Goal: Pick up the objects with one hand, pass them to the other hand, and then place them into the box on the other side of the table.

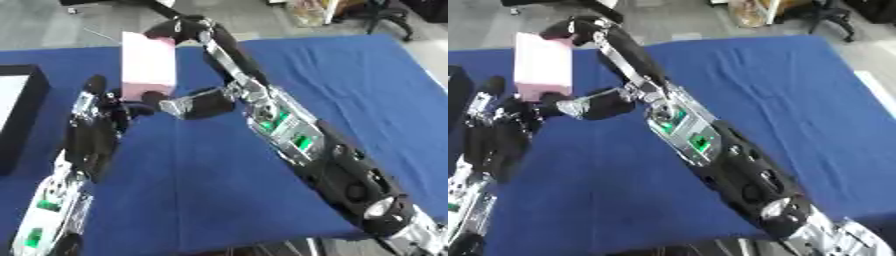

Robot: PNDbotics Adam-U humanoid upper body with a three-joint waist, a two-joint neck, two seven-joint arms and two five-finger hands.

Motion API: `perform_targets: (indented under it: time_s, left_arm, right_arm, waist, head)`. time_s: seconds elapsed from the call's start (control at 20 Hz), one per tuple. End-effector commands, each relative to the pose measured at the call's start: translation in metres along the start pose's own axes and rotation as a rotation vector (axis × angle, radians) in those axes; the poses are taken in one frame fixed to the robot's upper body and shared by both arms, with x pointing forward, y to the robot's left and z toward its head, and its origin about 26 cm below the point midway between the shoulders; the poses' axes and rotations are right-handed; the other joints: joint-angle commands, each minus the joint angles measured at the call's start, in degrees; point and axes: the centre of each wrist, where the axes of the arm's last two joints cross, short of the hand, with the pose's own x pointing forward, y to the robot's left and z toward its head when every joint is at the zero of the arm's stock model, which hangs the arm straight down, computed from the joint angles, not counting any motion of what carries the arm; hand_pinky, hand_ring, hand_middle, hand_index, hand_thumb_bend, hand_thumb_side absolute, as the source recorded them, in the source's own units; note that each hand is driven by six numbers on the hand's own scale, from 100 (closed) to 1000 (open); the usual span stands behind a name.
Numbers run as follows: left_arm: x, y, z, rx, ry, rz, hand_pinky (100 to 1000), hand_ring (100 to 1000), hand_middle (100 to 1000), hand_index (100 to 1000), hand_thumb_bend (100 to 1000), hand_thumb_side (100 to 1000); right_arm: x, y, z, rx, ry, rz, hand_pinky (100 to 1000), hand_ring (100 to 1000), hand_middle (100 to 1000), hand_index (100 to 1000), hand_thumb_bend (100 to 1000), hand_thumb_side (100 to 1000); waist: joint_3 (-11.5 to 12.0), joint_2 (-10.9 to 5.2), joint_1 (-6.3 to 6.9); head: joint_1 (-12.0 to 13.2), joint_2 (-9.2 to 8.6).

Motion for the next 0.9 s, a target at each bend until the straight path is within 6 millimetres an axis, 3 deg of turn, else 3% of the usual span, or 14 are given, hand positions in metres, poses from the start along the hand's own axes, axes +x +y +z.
perform_targets:
  time_s: [0.05,0.4,0.9]
  left_arm:
    - [0.015,-0.008,-0.006,-0.099,-0.075,0.009,1000,682,661,833,403,906]
    - [0.020,-0.010,-0.005,-0.226,-0.143,0.063,1000,682,653,827,452,877]
    - [0.023,-0.004,-0.003,-0.338,-0.180,0.101,987,655,619,825,478,865]
  right_arm:
    - [0.018,-0.013,-0.004,0.020,-0.024,0.001,713,778,500,461,326,106]
    - [0.033,-0.025,-0.004,0.090,0.028,-0.038,709,782,499,457,342,100]
    - [0.036,-0.036,-0.001,0.159,0.057,-0.094,706,785,498,454,360,100]
  waist:
    - [-0.2,-0.38,0.08]
    - [-0.6,0.19,-0.11]
    - [-0.5,0.36,-0.25]
  head:
    - [-0.2,-0.16]
    - [-0.8,-0.16]
    - [-1.0,-0.16]
